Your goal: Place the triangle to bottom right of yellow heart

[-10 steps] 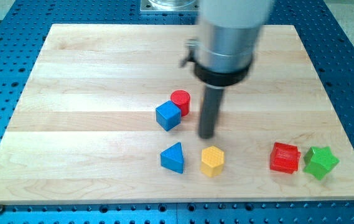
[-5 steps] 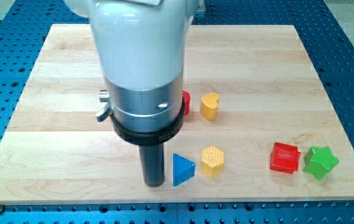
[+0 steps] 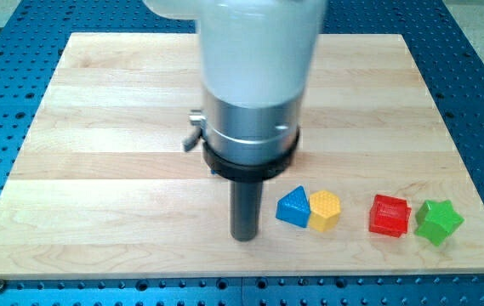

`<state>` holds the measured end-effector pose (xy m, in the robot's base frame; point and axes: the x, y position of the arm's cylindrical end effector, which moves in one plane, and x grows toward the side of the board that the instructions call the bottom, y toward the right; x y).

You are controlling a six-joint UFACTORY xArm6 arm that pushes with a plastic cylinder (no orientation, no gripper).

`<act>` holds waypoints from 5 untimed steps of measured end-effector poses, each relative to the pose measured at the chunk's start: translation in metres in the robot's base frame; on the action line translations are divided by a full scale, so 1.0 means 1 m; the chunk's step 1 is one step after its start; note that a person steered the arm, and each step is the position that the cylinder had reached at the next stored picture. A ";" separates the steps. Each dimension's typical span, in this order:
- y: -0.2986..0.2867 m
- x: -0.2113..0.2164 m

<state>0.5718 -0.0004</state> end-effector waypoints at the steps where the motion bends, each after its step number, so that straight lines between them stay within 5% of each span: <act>1: 0.040 -0.008; 2: 0.109 0.006; 4: 0.055 -0.003; 5: 0.086 -0.050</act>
<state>0.5214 0.0851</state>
